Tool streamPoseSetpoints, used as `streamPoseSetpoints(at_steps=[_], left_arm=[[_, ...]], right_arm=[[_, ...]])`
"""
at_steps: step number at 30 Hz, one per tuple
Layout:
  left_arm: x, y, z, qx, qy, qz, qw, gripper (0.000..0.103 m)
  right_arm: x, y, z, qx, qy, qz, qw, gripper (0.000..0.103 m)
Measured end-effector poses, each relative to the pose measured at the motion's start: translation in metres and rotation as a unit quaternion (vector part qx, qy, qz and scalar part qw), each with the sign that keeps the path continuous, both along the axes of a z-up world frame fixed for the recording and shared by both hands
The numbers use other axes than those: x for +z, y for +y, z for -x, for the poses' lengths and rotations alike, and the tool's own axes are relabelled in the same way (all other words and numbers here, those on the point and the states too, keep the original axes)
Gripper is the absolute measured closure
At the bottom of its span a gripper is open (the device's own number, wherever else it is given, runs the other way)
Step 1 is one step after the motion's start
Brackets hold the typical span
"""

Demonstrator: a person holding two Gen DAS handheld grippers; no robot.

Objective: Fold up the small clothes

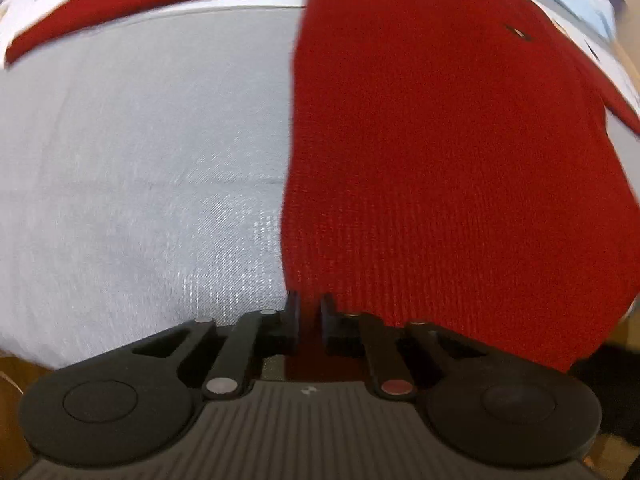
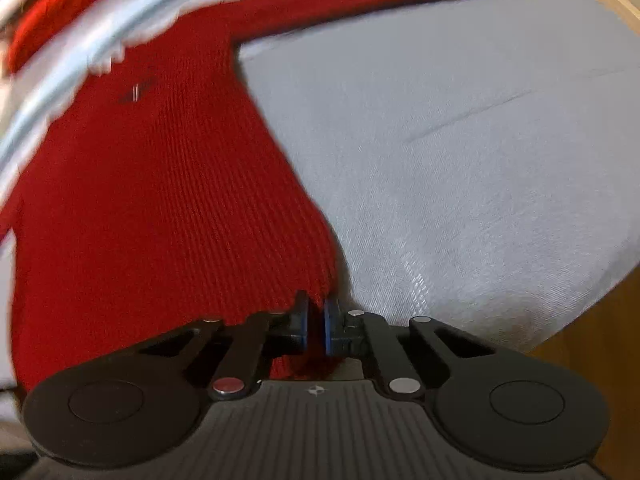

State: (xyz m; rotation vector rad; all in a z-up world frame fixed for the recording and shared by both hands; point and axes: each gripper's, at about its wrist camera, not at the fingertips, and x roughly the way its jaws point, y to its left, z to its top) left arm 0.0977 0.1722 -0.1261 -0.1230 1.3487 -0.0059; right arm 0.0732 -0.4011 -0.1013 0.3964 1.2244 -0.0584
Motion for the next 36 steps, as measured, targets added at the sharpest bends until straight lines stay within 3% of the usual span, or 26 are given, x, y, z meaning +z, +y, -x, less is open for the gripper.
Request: streamPoseSetpoints(at_steps=[2, 4, 6, 10, 13, 16, 20, 22, 23, 25, 26, 33, 36], left_arm=[[0.011, 0.004, 0.004, 0.007, -0.012, 0.018, 0.9997, 0.098], [0.027, 0.009, 0.008, 0.009, -0.035, 0.041, 0.9985, 0.098], [0.034, 0.008, 0.012, -0.008, -0.037, 0.014, 0.9992, 0.098], [0.020, 0.002, 0.016, -0.030, -0.009, -0.037, 0.9988, 0.096], [0.035, -0.008, 0.022, -0.027, -0.063, -0.052, 0.9963, 0.094], [0.050, -0.012, 0.021, -0.031, -0.101, -0.012, 0.9943, 0.090], [0.030, -0.021, 0.016, -0.043, -0.048, -0.016, 0.9978, 0.090], [0.012, -0.025, 0.014, -0.051, 0.001, -0.036, 0.9981, 0.090], [0.007, -0.026, 0.015, -0.055, 0.014, -0.045, 0.9974, 0.090], [0.011, -0.028, 0.017, -0.060, 0.005, -0.048, 0.9970, 0.089], [0.014, -0.029, 0.017, -0.059, -0.003, -0.046, 0.9972, 0.089], [0.030, -0.027, 0.027, -0.056, -0.027, -0.041, 0.9972, 0.087], [0.036, -0.029, 0.024, -0.051, -0.037, -0.041, 0.9971, 0.080]], right_arm=[[0.018, -0.006, 0.008, -0.017, -0.036, -0.015, 0.999, 0.097], [0.024, -0.006, 0.015, -0.017, -0.043, -0.009, 0.999, 0.097], [0.015, -0.005, 0.018, -0.014, -0.019, 0.012, 1.000, 0.097], [-0.007, 0.010, 0.007, 0.003, 0.015, 0.051, 0.999, 0.096], [-0.002, 0.022, 0.006, 0.021, 0.010, 0.086, 0.996, 0.093], [0.014, 0.028, 0.004, 0.015, -0.033, 0.110, 0.993, 0.086], [0.025, 0.031, 0.011, 0.029, -0.088, 0.088, 0.992, 0.075], [0.017, 0.033, 0.010, 0.053, -0.065, 0.062, 0.995, 0.063], [0.008, 0.033, 0.009, 0.066, -0.037, 0.049, 0.996, 0.063], [-0.018, 0.041, 0.007, 0.094, 0.037, 0.062, 0.993, 0.063], [-0.022, 0.044, 0.009, 0.105, 0.043, 0.076, 0.991, 0.063], [0.004, 0.062, 0.005, 0.132, -0.029, 0.081, 0.988, 0.063], [0.008, 0.068, 0.003, 0.135, -0.043, 0.081, 0.987, 0.063]])
